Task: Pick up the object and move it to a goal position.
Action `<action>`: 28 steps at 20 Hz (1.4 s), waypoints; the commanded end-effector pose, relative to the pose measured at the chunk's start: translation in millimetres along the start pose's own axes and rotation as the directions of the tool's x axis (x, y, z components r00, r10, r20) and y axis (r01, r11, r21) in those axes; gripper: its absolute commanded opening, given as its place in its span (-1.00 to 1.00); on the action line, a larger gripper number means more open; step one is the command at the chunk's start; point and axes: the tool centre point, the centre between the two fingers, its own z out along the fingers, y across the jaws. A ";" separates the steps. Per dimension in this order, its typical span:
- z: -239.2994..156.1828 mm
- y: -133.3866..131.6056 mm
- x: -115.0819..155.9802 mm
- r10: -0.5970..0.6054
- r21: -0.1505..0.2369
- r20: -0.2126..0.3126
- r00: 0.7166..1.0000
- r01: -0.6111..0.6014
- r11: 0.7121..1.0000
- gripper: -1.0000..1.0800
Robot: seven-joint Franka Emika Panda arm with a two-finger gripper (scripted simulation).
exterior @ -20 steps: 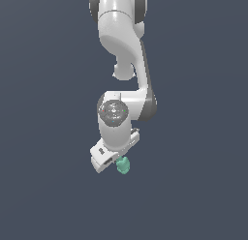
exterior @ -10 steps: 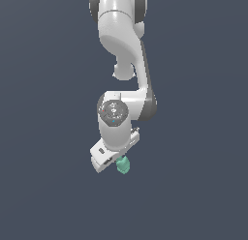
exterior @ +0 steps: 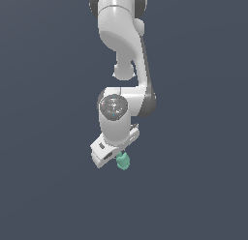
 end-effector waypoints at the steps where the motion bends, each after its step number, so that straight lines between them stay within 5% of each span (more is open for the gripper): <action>1: -2.4 -4.4 -5.7 0.000 -0.001 -0.001 1.000 0.000 1.000 -1.00; 28: -43.0 -99.2 -127.0 0.001 -0.001 0.000 1.000 -0.001 1.000 -1.00</action>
